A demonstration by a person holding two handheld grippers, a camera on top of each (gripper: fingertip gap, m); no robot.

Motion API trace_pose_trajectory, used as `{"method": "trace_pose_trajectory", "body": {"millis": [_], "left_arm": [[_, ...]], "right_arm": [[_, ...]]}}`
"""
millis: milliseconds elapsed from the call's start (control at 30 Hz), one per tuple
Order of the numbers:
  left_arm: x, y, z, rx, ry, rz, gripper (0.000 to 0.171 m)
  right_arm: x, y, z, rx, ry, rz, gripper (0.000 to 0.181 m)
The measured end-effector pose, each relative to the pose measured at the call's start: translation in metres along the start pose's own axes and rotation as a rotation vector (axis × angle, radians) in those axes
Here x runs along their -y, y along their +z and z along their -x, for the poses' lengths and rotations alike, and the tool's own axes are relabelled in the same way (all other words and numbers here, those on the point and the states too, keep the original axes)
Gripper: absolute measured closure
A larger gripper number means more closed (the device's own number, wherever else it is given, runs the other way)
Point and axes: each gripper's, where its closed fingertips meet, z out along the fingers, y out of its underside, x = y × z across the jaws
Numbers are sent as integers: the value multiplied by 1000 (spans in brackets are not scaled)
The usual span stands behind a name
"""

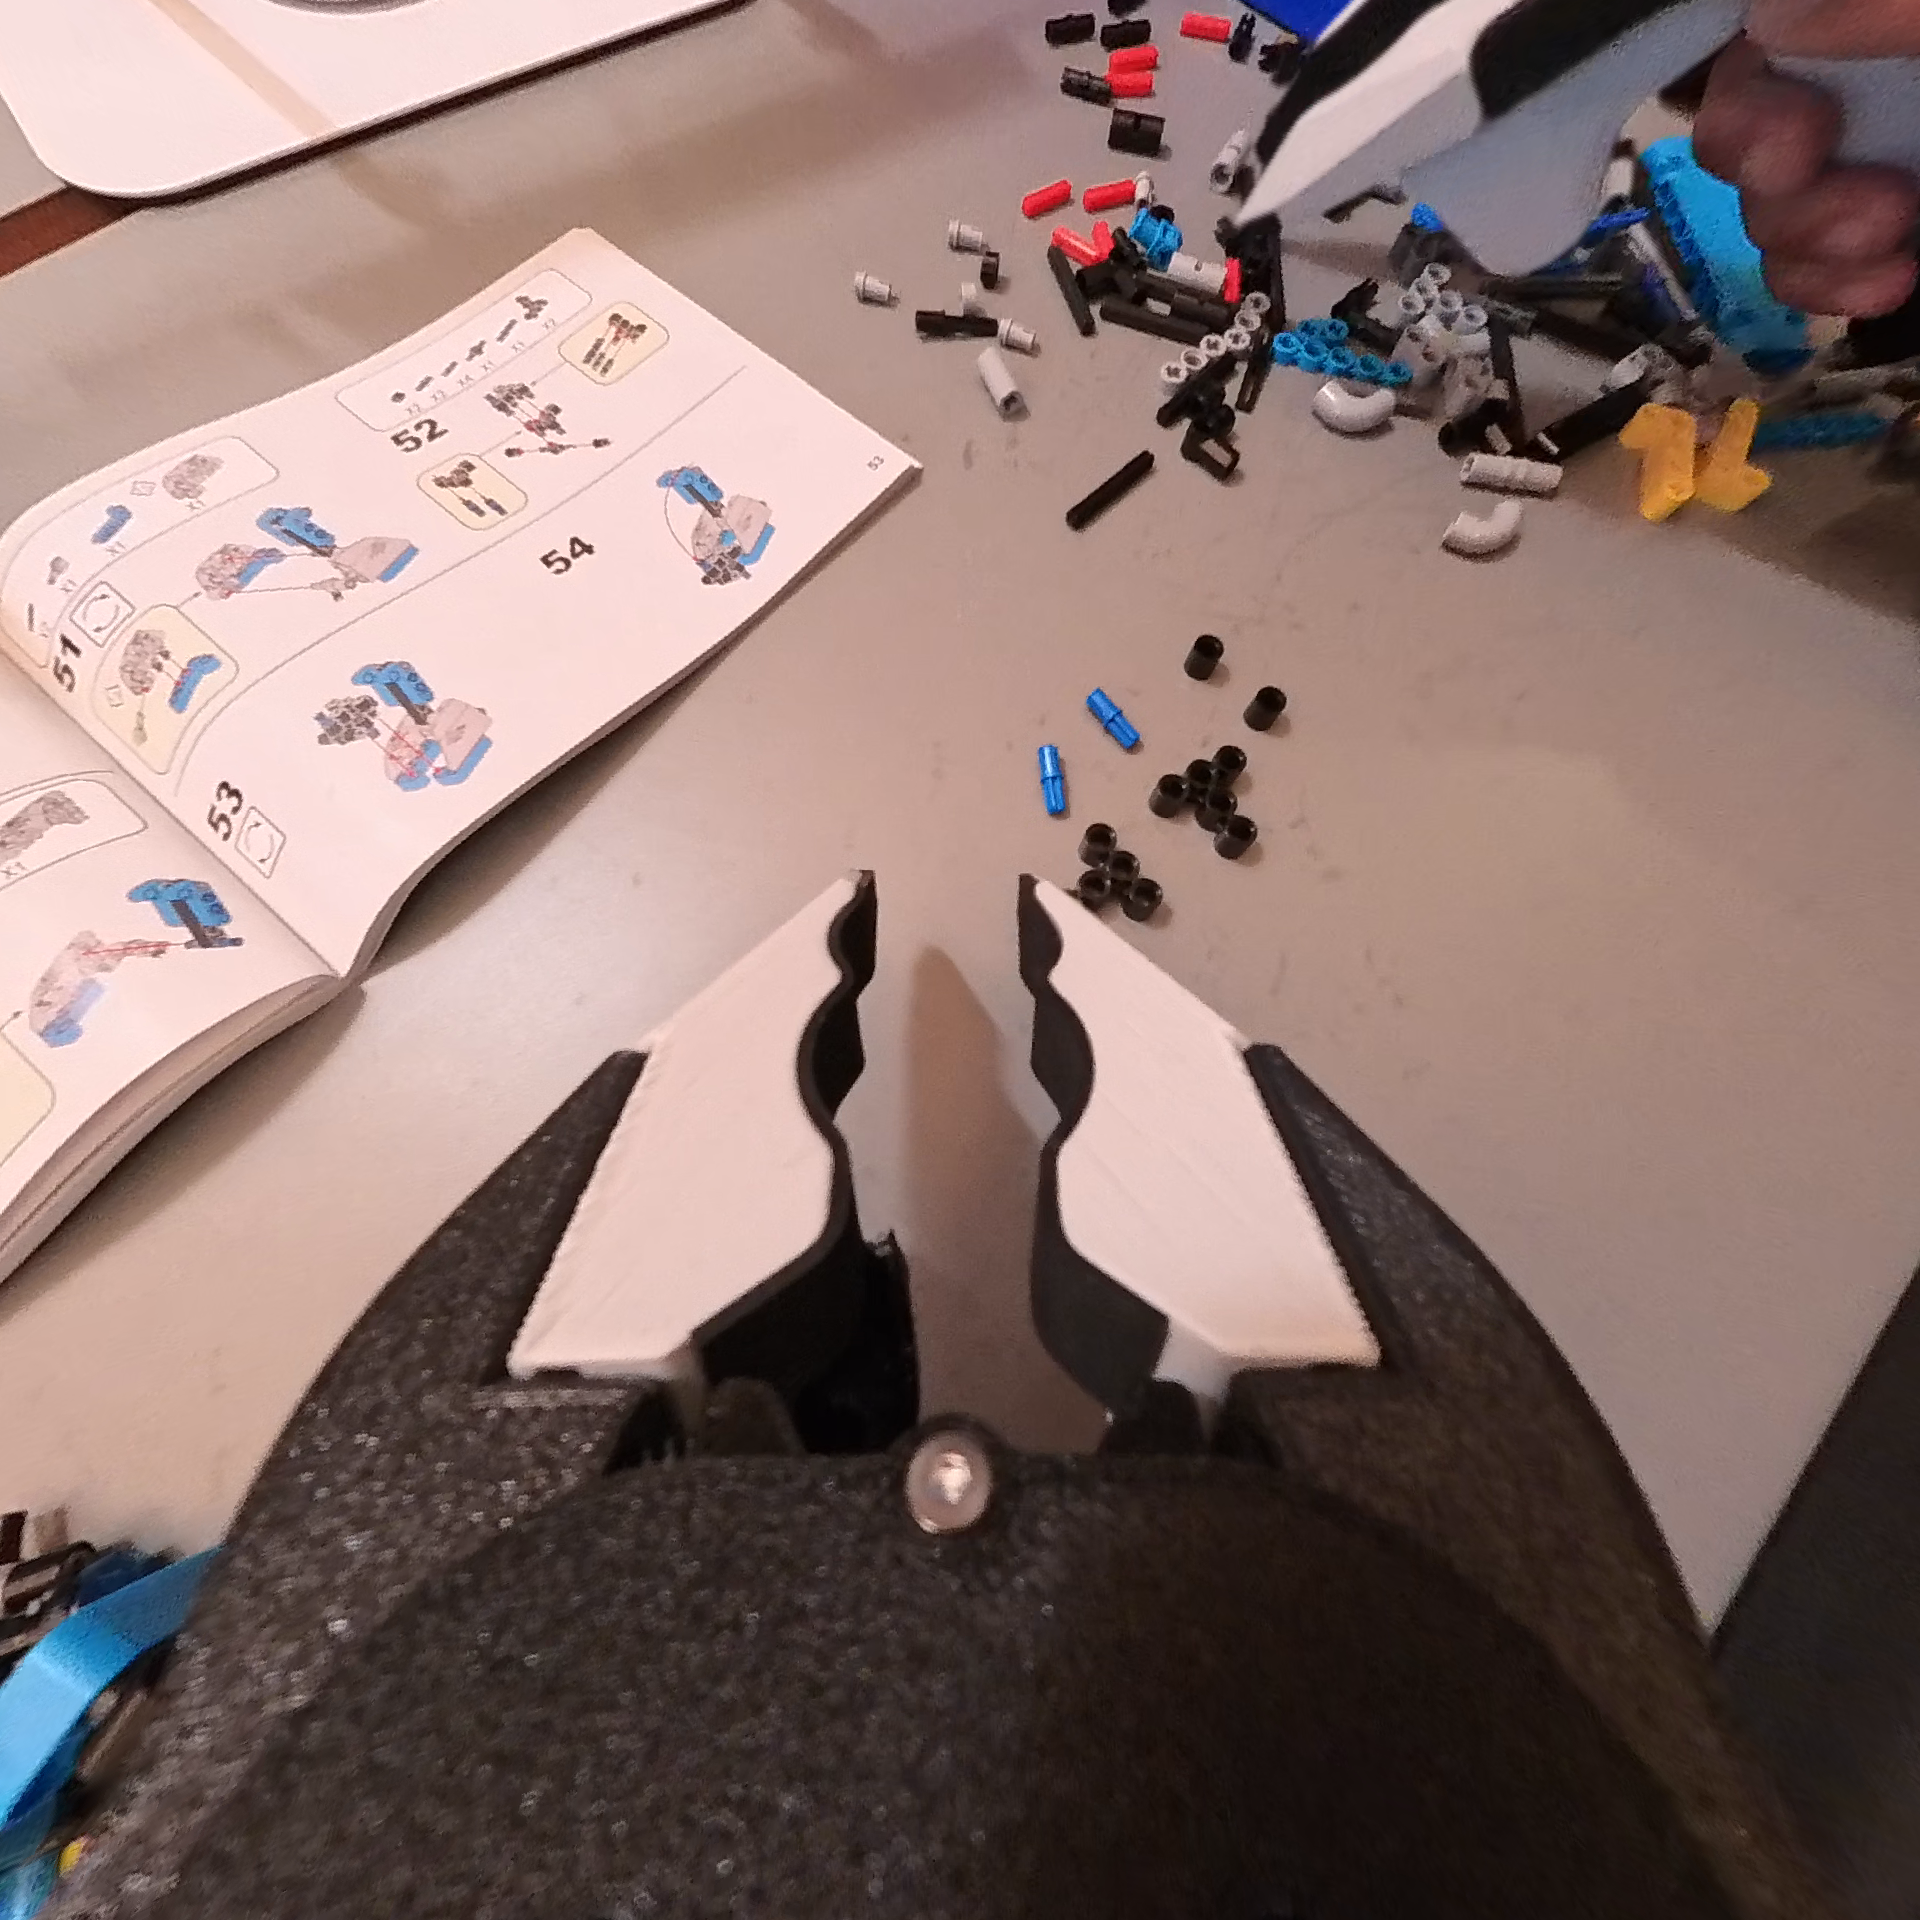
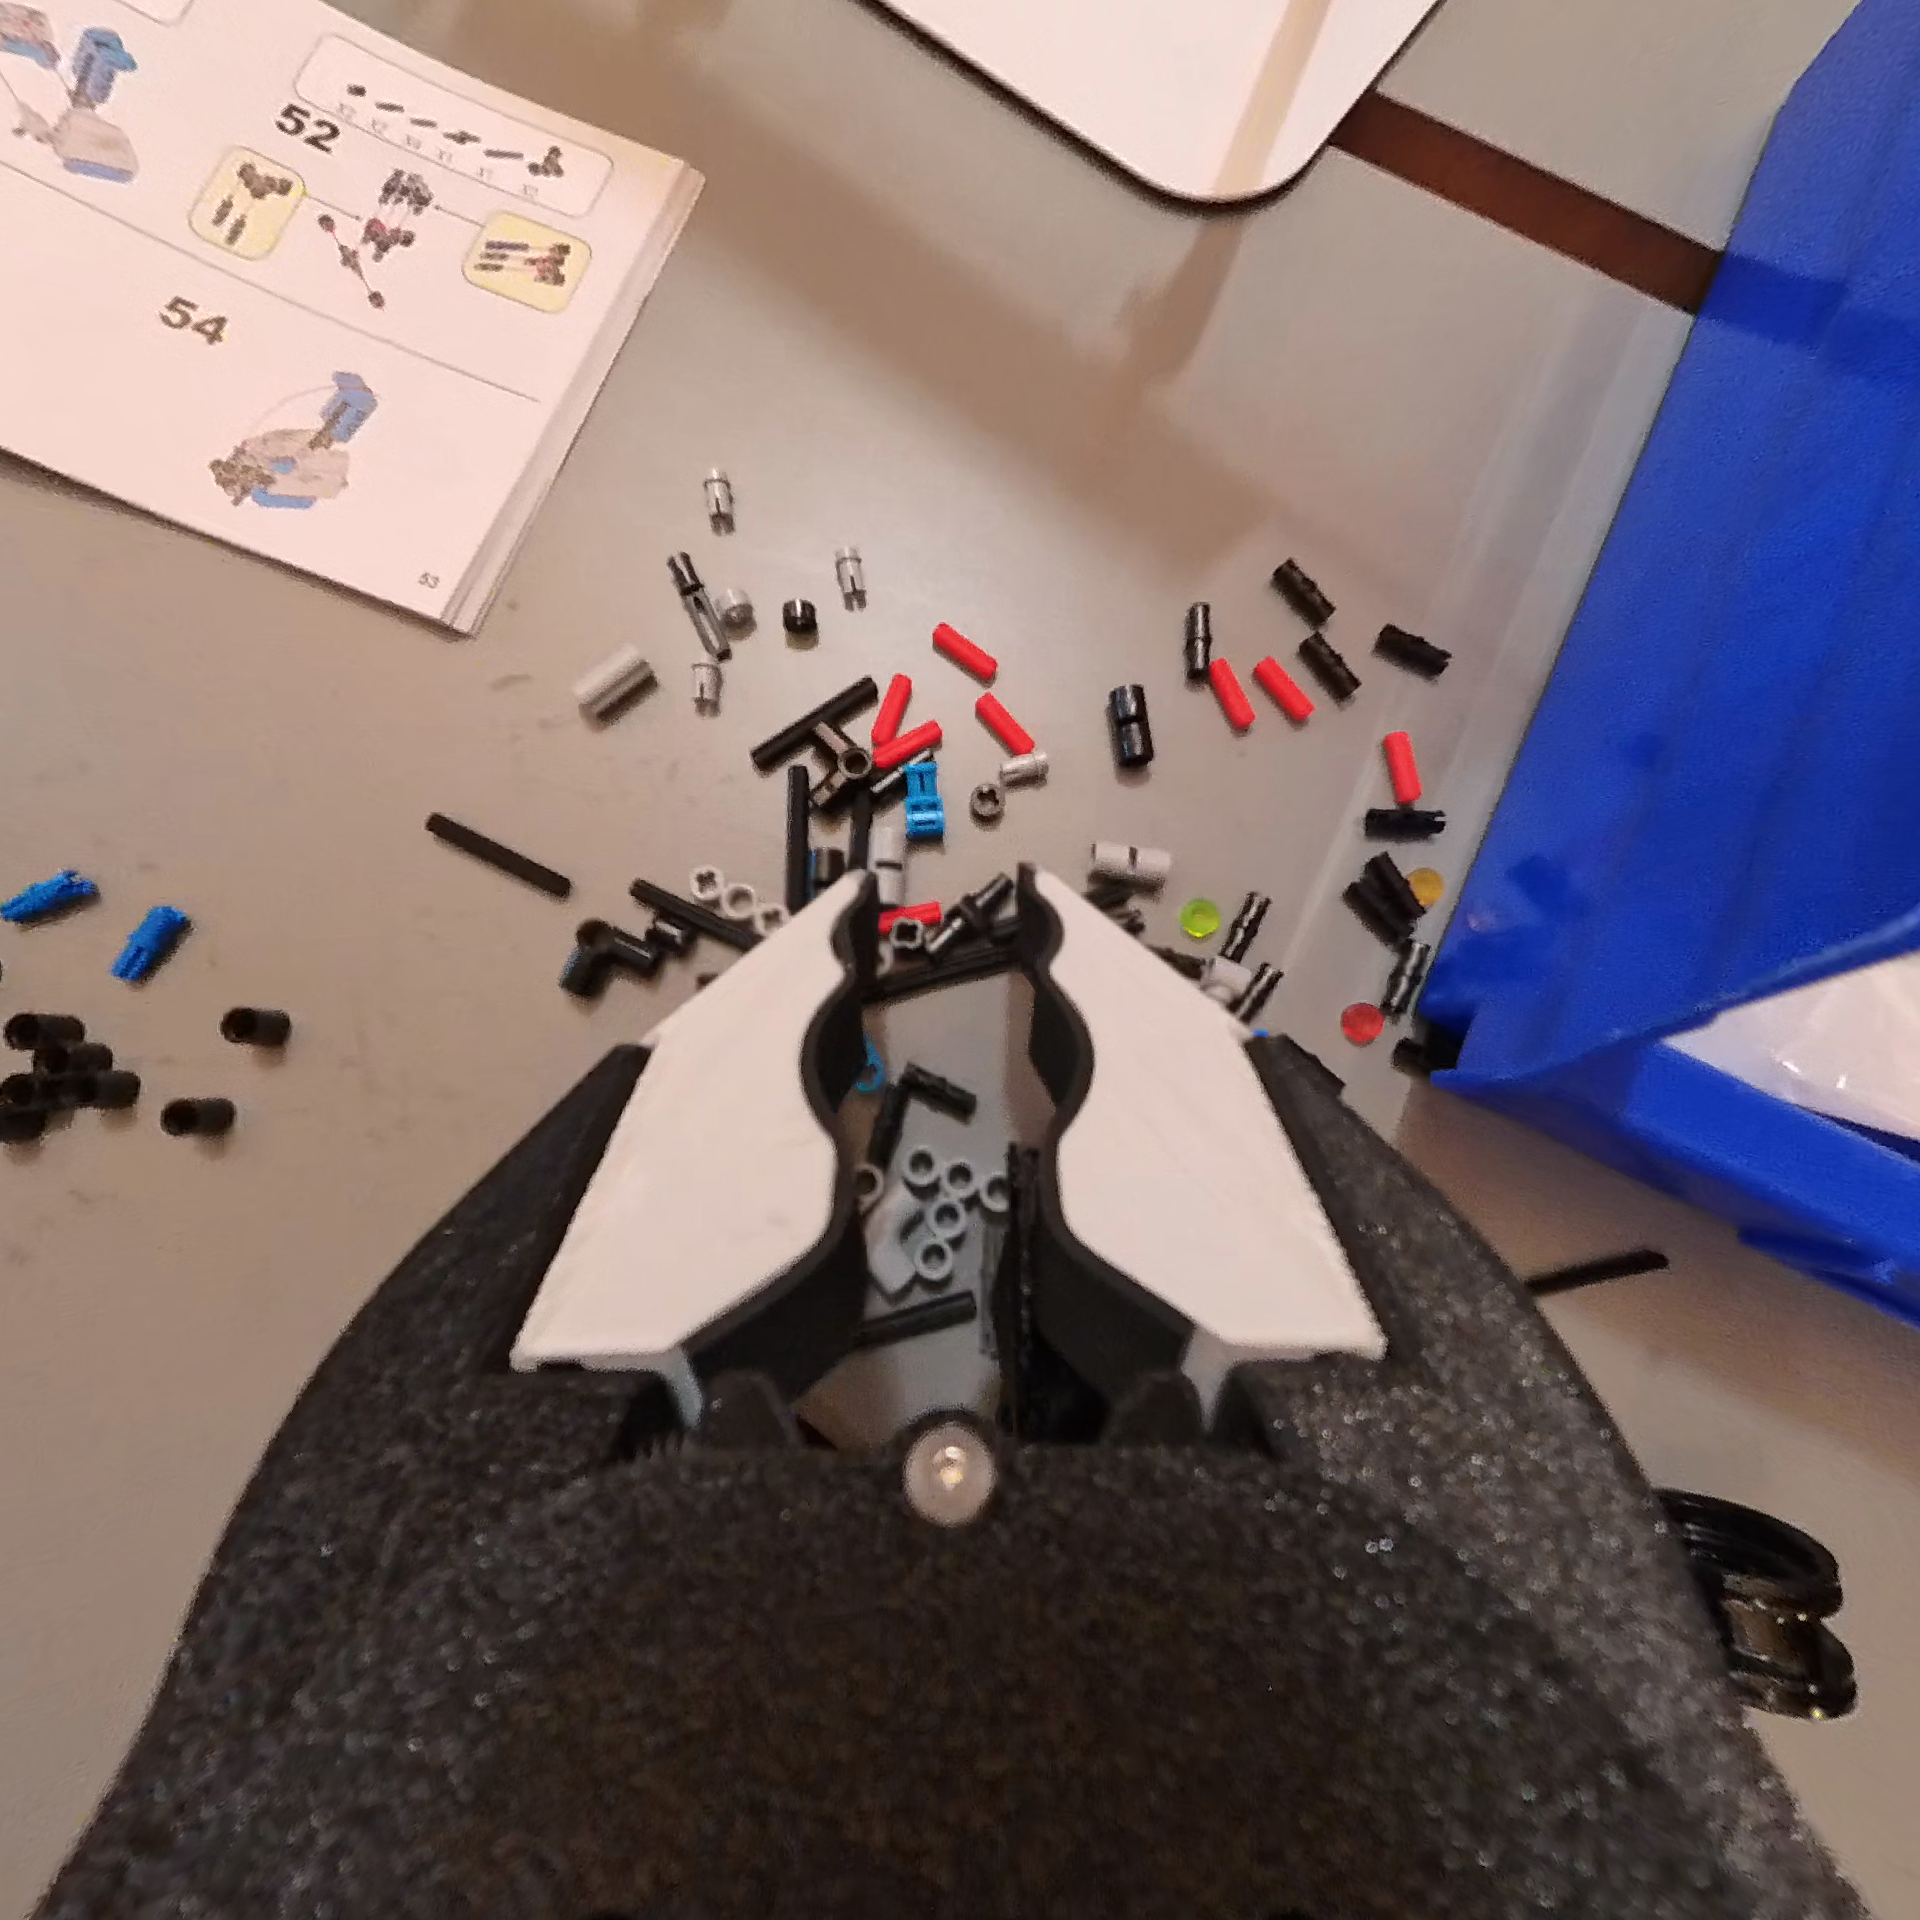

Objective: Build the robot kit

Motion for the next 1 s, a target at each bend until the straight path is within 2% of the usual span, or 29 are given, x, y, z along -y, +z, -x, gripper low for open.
{"method": "trace_pose_trajectory", "body": {"millis": [133,500,633,767,867,1000], "left_arm": [[1,0,-3,-31,-24,-3,145],[1,0,-7,-67,-54,-3,145],[1,0,-7,-68,-53,-3,145],[0,0,-7,-67,-54,-3,145],[0,0,-8,-69,-55,-1,145],[1,0,-8,-71,-54,-4,145]], "right_arm": [[-12,1,-4,53,33,22,157],[-2,6,-17,101,203,-13,162],[-1,10,-13,85,184,-1,163],[8,0,23,224,80,-25,165],[4,-1,29,174,2,8,169],[3,6,22,150,17,18,175]]}}
